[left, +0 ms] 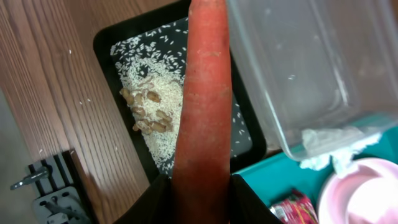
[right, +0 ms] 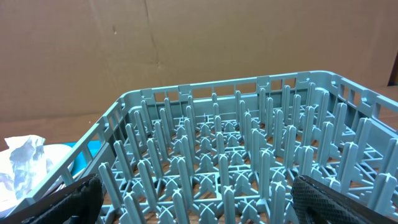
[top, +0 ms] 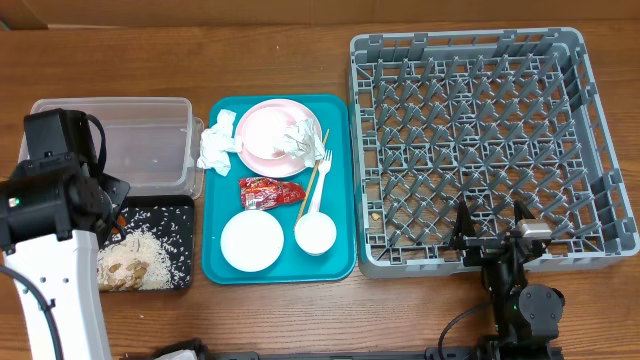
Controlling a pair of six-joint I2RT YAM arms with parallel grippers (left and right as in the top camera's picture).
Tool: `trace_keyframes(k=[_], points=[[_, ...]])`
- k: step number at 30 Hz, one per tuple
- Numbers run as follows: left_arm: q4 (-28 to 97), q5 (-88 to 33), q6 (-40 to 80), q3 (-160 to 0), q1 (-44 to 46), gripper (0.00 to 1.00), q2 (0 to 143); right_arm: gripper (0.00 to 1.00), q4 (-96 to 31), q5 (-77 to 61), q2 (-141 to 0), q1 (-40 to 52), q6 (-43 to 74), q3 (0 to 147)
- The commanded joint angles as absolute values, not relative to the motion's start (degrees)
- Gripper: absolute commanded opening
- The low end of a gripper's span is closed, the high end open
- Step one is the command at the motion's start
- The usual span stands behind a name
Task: Sort waste into correct bins and load items into the dishwasher
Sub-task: 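Lift the carrot with the left gripper and carry it over the black tray, then lower the carrot onto the black tray and open the left gripper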
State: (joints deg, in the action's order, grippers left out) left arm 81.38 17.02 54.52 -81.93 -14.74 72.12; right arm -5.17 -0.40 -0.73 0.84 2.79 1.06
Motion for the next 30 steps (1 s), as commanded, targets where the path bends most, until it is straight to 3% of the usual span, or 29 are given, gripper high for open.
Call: trace_keyframes(k=[1, 10, 15, 30], points=[[79.3, 18.3, 56.5, -77.3, -16.3, 0.04, 71.6, 1.00, -4.8, 0.1, -0.2, 1.0, 2.6, 0.4], [69.7, 13.6, 56.1, -64.4, -21.8, 0.04, 71.7, 1.00, -4.8, 0.1, -0.2, 1.0, 2.6, 0.4], [61.0, 7.6, 49.9, -57.9, -24.7, 0.04, 71.7, 1.00, -4.8, 0.1, -0.2, 1.0, 2.6, 0.4], [47.4, 3.3, 47.8, -46.9, -27.0, 0.04, 71.9, 1.00, -4.8, 0.1, -0.2, 1.0, 2.6, 0.4]])
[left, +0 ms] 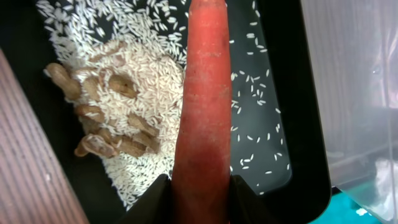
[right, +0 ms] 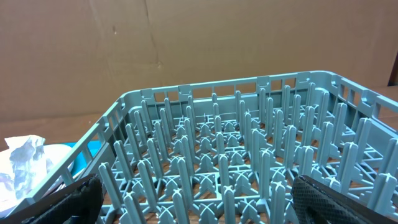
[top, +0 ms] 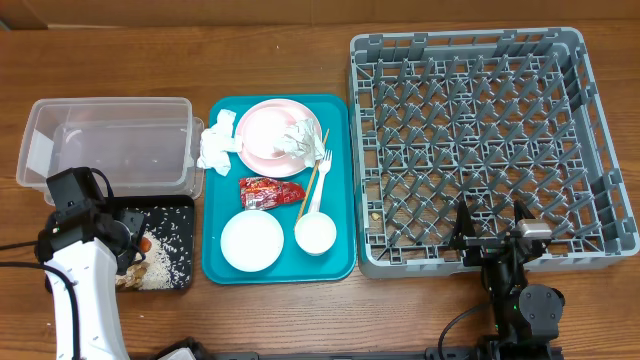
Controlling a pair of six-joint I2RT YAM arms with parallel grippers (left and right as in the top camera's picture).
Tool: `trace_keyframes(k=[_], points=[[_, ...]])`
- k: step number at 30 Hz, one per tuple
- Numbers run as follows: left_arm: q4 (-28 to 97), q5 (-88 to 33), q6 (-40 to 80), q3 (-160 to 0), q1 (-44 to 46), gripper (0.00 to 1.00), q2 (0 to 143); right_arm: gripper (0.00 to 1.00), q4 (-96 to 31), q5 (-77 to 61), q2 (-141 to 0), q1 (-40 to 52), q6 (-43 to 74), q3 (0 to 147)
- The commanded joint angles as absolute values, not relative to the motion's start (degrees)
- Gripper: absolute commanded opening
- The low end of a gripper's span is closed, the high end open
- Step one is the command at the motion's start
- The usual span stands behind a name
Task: Sort waste into correct bins and load items into the dishwasher
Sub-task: 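Lower the carrot onto the black tray and open the left gripper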
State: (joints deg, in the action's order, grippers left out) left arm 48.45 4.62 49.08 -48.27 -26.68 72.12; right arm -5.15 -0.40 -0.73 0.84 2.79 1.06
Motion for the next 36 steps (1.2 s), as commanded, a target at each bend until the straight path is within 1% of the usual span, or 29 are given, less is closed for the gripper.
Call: trace_keyframes(k=[1, 14, 17, 22, 28, 36], points=[[46.9, 3.3, 47.8, -46.3, -27.0, 0.04, 71.9, 1.00, -4.8, 0.1, -0.2, 1.0, 2.6, 0.4], [39.0, 3.1, 47.8, -40.4, -27.0, 0.05, 72.0, 1.00, -4.8, 0.1, -0.2, 1.0, 2.6, 0.4], [36.9, 3.1, 48.9, -39.1, -27.0, 0.09, 72.0, 1.00, -4.8, 0.1, -0.2, 1.0, 2.6, 0.4], [33.5, 2.6, 51.3, -38.0, -27.0, 0.10, 72.0, 1.00, -4.8, 0.1, -0.2, 1.0, 2.6, 0.4], [32.7, 1.5, 51.6, -38.0, -27.0, 0.10, 72.0, 1.00, -4.8, 0.1, -0.2, 1.0, 2.6, 0.4], [32.3, 4.4, 54.2, -38.0, -27.0, 0.14, 73.1, 1.00, -4.8, 0.1, -0.2, 1.0, 2.6, 0.4]])
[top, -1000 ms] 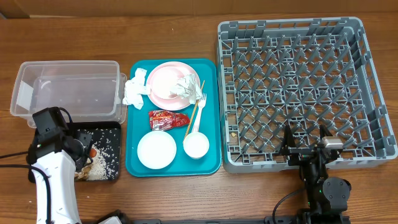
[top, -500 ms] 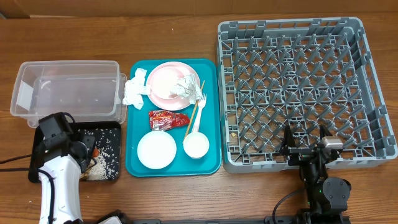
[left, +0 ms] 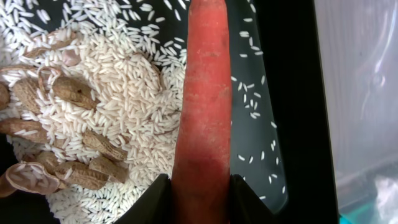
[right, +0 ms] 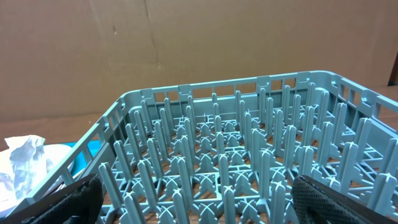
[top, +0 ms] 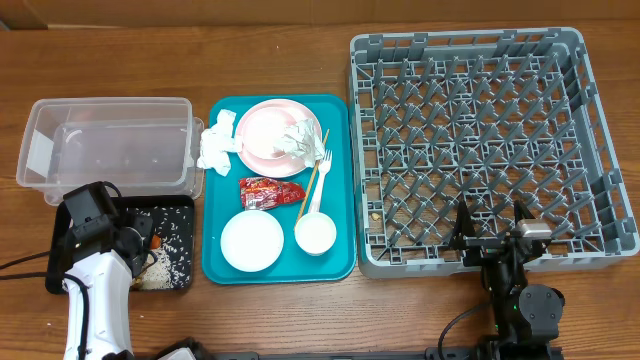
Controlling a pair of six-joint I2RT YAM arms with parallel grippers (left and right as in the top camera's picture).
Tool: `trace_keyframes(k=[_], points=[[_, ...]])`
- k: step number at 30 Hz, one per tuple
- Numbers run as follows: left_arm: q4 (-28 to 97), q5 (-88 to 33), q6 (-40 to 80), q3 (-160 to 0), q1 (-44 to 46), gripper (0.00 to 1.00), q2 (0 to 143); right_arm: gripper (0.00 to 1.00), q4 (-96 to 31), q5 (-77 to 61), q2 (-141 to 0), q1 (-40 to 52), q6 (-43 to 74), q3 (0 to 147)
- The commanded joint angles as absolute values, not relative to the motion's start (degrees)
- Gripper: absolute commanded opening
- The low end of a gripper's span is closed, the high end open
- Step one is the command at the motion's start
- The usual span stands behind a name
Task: Sort waste into correct bins and load items into the dishwasher
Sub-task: 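Lower the carrot onto the black tray and open the left gripper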
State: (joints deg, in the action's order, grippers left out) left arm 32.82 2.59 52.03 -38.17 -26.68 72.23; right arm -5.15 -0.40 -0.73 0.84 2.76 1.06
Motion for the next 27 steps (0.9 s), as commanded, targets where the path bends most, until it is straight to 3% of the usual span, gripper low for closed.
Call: trace_keyframes(k=[1, 8, 11, 14, 20, 23, 27], points=[[32.1, 4.4, 54.5, -38.0, -27.0, 0.15, 73.6, 1.00, -4.8, 0.1, -0.2, 1.0, 2.6, 0.4], [30.0, 4.3, 54.9, -38.0, -27.0, 0.16, 77.2, 1.00, -4.8, 0.1, -0.2, 1.0, 2.6, 0.4], [29.4, 4.3, 54.9, -38.0, -27.0, 0.23, 77.8, 1.00, -4.8, 0.1, -0.2, 1.0, 2.6, 0.4], [28.1, 3.9, 54.8, -38.0, -27.0, 0.42, 77.8, 1.00, -4.8, 0.1, -0.2, 1.0, 2.6, 0.4], [24.4, -0.9, 53.3, -38.2, -27.0, 0.54, 77.7, 1.00, -4.8, 0.1, -0.2, 1.0, 2.6, 0.4], [23.7, -3.5, 52.4, -38.8, -27.0, 0.53, 77.5, 1.00, -4.8, 0.1, -0.2, 1.0, 2.6, 0.4], [24.2, -9.1, 47.2, -41.5, -27.0, 0.41, 76.1, 1.00, -4.8, 0.1, -0.2, 1.0, 2.6, 0.4]])
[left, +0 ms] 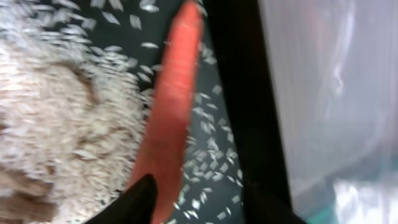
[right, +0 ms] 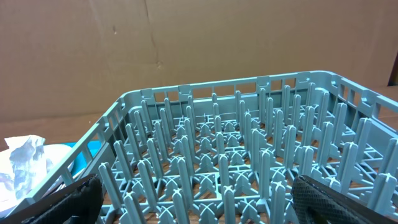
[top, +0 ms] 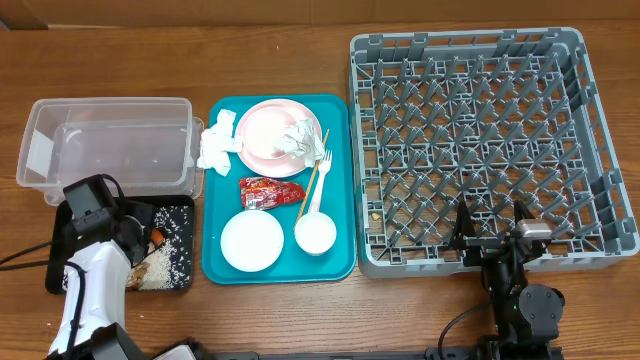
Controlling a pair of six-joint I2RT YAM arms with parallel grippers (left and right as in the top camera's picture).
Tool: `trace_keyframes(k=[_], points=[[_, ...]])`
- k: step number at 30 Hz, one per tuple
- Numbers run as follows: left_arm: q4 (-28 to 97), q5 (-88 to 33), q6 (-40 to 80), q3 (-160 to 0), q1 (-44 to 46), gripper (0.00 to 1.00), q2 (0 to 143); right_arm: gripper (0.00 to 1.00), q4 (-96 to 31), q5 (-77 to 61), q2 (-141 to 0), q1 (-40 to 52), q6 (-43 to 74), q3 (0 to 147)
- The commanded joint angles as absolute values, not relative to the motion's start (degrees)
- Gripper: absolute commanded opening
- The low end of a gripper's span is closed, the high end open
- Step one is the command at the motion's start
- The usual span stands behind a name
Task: Sort waste into correct bins and load items into the dishwasher
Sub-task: 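Lower the carrot onto the black tray and open the left gripper, then move the left gripper back over the tissues beside the pink plate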
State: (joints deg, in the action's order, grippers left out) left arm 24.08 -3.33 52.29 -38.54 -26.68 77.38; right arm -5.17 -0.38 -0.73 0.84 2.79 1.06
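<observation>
An orange carrot (left: 171,112) lies in the black tray (top: 183,209) across the rice (left: 56,118), close to the tray's right wall. My left gripper (left: 202,193) is open low over it, one finger against the carrot's thick end and the other off to the right over the tray wall. In the overhead view the left gripper (top: 133,238) covers most of the carrot. The right gripper (right: 199,202) is open at the front edge of the grey dish rack (top: 480,130), holding nothing.
A clear plastic bin (top: 115,145) stands behind the black tray. The teal tray (top: 214,265) holds a pink plate (top: 262,138) with crumpled napkins (top: 214,146), a red wrapper (top: 268,191), a white bowl (top: 251,241), a white cup (top: 315,234), a fork and a chopstick.
The left gripper, which was shut on the carrot over the rice, now stands open. The carrot lies tilted on the tray floor. The right arm is unchanged.
The left gripper held the carrot high above the black tray and clear bin. A second later it was low over the rice and peanuts, then lower still with the carrot gripped. Now the carrot rests in the black tray, released. The right arm never moved.
</observation>
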Motion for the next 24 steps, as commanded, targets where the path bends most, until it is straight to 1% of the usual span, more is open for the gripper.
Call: trace_keyframes(k=[1, 4, 7, 12, 15, 18, 24], points=[[24.9, -11.6, 45.0, -42.6, -27.0, 0.37, 75.3, 1.00, -4.8, 0.1, -0.2, 1.0, 2.6, 0.4], [28.9, -16.9, 39.8, -46.3, -27.0, 0.27, 72.7, 1.00, -4.8, 0.1, -0.2, 1.0, 2.6, 0.4], [35.4, -17.9, 37.1, -50.4, -27.0, 0.23, 69.8, 1.00, -4.8, 0.1, -0.2, 1.0, 2.6, 0.4], [46.2, -18.1, 30.0, -57.6, -26.5, 0.19, 66.6, 1.00, -4.8, 0.1, -0.2, 1.0, 2.6, 0.4], [52.0, -18.1, 24.4, -61.9, -24.2, 0.20, 66.3, 1.00, -4.8, 0.1, -0.2, 1.0, 2.6, 0.4], [56.5, -17.7, 19.8, -65.3, -20.1, 0.23, 66.3, 1.00, -4.8, 0.1, -0.2, 1.0, 2.6, 0.4], [59.9, -10.4, 20.1, -69.3, -8.0, 0.34, 66.3, 1.00, -4.8, 0.1, -0.2, 1.0, 2.6, 0.4]])
